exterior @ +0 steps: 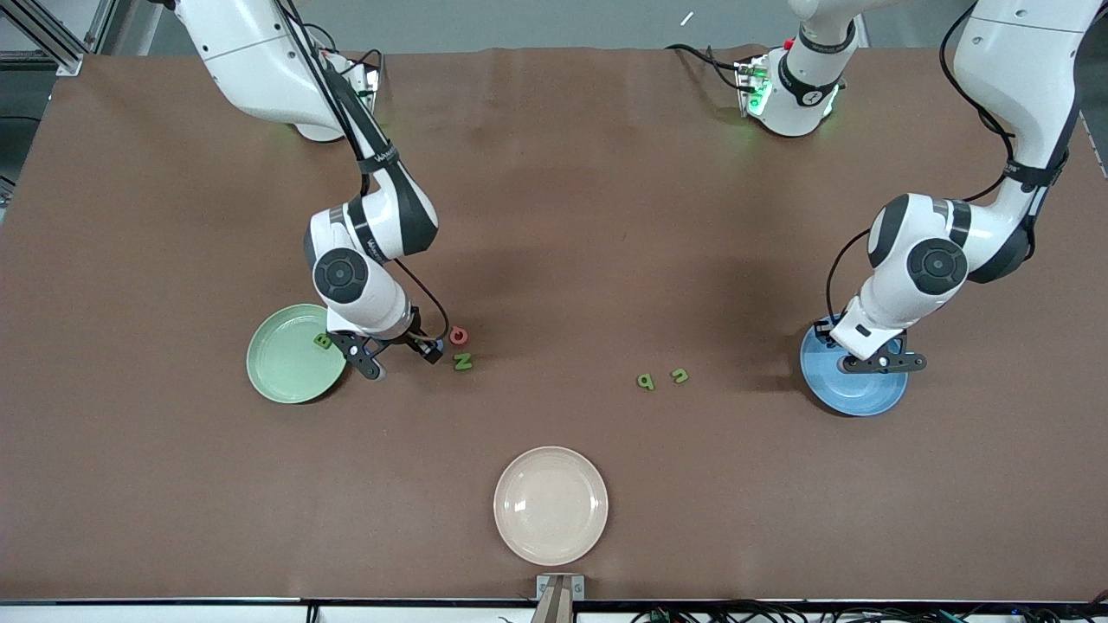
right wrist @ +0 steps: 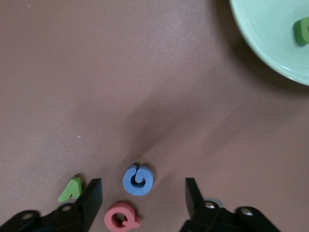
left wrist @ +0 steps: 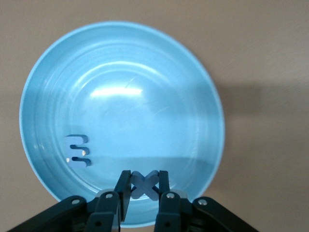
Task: Sort upper and lower case letters into plates
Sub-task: 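Grasp the blue G with the right gripper while the left gripper drops x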
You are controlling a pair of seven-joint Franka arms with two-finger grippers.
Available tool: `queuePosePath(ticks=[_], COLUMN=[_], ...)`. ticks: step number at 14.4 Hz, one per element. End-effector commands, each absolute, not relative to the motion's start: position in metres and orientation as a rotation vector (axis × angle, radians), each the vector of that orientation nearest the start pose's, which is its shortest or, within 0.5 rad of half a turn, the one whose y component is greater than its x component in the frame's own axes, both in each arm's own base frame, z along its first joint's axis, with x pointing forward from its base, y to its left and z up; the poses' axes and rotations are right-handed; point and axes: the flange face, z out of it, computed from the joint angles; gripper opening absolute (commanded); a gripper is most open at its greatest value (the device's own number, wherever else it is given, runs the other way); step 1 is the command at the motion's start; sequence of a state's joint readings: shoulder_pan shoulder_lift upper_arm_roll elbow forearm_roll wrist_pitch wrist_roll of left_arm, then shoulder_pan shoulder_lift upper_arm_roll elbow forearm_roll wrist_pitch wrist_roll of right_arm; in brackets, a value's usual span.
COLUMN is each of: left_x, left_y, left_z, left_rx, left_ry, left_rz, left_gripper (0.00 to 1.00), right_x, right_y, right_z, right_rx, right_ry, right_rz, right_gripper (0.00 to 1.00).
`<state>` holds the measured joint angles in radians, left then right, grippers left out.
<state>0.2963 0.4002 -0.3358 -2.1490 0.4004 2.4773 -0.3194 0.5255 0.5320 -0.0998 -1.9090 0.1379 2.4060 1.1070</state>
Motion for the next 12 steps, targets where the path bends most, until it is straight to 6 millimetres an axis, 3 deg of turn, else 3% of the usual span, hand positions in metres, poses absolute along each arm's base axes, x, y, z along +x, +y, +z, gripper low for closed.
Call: queuePosePath(ticks=[1,7,9,10,11,12], left_x=[0.558,0.553,0.553,0.552,0.553,0.554], left_y=[-0.014,-0.013,-0.012,-0.012,-0.012,-0.012], left_z=[0.203,0.186,0.184,0.183,0.185,0.188], left_rx=[-3.024,-3.026,-3.027,-3.028,-3.027,-3.025], left_ry=[0.071,0.100,0.098,0.099,0.098,0.099], left_rz=[0.001,0.022,0.026,0.028,0.024,0.015], left_gripper=[0.04,0.07,0.14,0.22,0.45,0.79], right_x=[0.568,0.564,0.562,0.561,0.559,0.558], right_y=[0.265,0.276,0.279,0.279,0.284,0.284], right_z=[0.202,0.185,0.183,0.179,0.178,0.178], right_rx=[-2.880,-2.881,-2.883,-2.889,-2.894,-2.895], right_ry=[1.209,1.198,1.192,1.189,1.178,1.176], right_rz=[0.047,0.025,0.023,0.028,0.028,0.027], right_gripper=[0.76,0.71,0.68,0.66,0.64,0.61])
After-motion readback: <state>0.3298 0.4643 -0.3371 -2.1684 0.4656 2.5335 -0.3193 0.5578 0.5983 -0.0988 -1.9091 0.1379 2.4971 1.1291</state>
